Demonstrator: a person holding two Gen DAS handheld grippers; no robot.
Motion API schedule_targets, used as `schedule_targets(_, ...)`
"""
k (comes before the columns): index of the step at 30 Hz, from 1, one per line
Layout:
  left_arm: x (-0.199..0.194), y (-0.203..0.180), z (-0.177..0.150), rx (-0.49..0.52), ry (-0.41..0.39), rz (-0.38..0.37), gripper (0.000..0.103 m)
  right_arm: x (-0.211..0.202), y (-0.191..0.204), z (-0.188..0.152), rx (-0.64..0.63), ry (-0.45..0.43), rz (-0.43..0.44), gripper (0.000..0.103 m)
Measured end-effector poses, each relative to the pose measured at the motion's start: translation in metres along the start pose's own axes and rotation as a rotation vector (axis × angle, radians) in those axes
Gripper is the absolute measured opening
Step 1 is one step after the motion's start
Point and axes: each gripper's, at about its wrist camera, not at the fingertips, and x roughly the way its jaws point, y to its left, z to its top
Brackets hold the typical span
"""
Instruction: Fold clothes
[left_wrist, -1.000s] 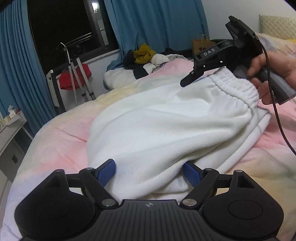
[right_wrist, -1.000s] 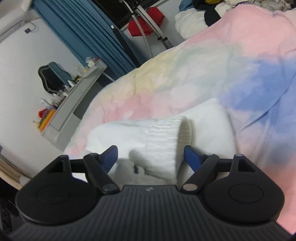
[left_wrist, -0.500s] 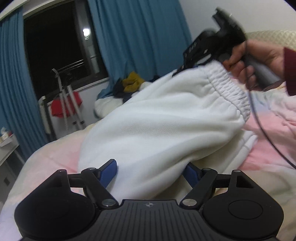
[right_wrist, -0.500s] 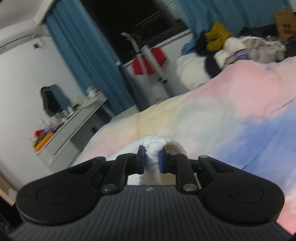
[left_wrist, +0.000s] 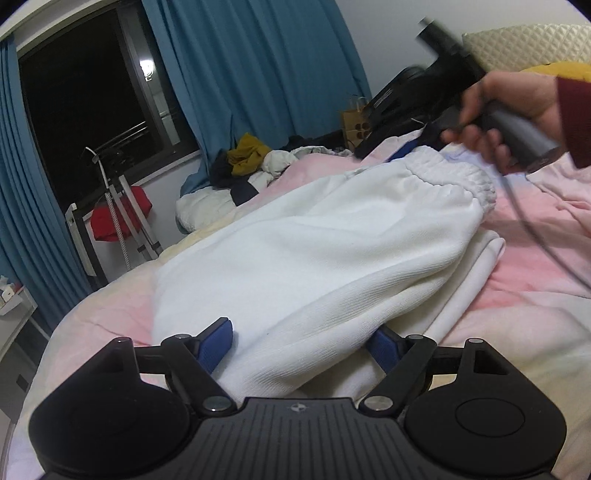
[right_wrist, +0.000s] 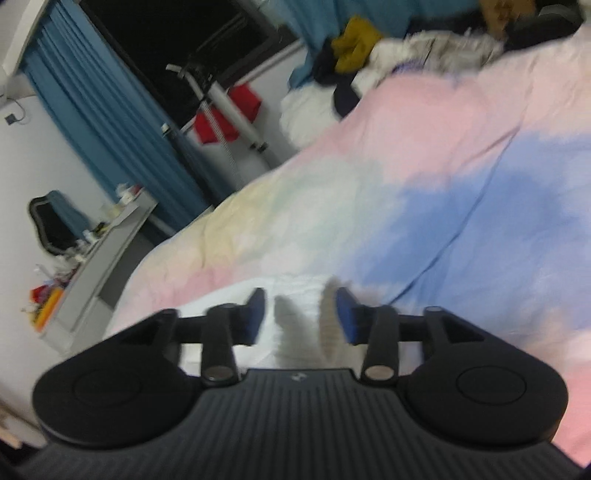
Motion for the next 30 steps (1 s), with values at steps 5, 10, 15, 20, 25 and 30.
schedule_targets(5,-0.005,-0.003,0.001,-0.004,0.006,0.014,0.081,-0.035,0.012,-0.013,-0.034,0.005,-0.029,0.07)
schedule_targets(10,-0.009,-0.001,-0.001,-0.031,0.02,0.008,0.081,-0.053,0.03,-0.036,-0.051,0.03,-0.029,0.07)
schedule_targets(15,-0.013,0.0,-0.001,-0.063,0.025,0.0,0.081,-0.064,0.048,-0.057,-0.083,0.054,-0.053,0.066)
schedule_targets(20,-0.014,0.003,-0.002,-0.092,0.024,-0.007,0.08,-0.042,0.062,-0.06,-0.15,0.029,-0.148,0.034)
schedule_targets(25,-0.019,0.008,0.0,-0.136,0.0,-0.024,0.08,-0.058,0.068,-0.053,-0.179,-0.112,-0.102,0.019)
schedule_targets(30,-0.026,0.016,0.005,-0.194,-0.031,-0.051,0.08,-0.037,0.043,-0.051,-0.137,-0.055,-0.176,0.02)
